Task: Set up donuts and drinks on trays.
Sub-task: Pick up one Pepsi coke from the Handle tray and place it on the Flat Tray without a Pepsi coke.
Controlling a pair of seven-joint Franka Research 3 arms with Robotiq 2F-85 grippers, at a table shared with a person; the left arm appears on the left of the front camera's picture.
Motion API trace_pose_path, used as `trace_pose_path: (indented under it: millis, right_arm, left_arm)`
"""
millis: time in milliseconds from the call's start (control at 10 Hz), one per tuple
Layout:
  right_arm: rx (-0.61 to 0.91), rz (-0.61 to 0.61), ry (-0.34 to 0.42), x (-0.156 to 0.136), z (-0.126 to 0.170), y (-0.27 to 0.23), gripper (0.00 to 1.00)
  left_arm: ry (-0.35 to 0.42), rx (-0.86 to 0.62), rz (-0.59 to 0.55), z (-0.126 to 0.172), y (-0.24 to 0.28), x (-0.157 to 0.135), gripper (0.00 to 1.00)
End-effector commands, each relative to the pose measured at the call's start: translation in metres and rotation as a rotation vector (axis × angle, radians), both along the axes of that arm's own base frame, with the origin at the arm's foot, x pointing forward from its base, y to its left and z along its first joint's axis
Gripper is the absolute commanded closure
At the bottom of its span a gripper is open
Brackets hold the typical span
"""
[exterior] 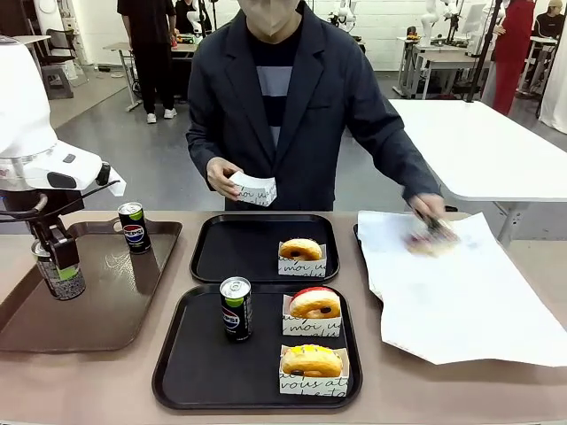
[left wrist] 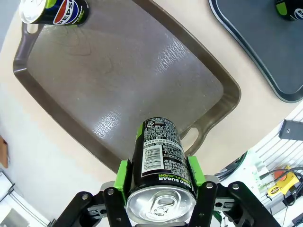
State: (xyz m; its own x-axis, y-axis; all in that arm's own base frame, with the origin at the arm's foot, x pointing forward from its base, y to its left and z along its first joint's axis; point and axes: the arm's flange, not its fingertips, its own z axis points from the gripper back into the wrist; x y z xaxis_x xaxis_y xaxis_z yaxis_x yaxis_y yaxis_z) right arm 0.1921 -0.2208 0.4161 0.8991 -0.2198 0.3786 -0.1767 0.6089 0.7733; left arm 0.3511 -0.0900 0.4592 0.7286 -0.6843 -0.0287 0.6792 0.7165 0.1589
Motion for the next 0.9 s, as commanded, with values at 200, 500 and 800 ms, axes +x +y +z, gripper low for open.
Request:
trace_pose_path:
  millis: [200, 500, 800]
  right_arm:
    - [0.02, -0.001, -0.031, 0.002, 0.0, 0.0, 0.0]
    - [0.02, -0.001, -0.031, 0.002, 0.0, 0.0, 0.0]
    - [0.02, -0.001, -0.031, 0.002, 0.0, 0.0, 0.0]
  left_arm:
    - [-0.009, -0.087, -0.067, 0.037, -0.036, 0.07, 0.42]
    - [-0.052, -0.147, -0.063, 0.039, -0.069, 0.117, 0.42]
    - [-0.061, -0.246, -0.108, 0.031, -0.109, 0.166, 0.42]
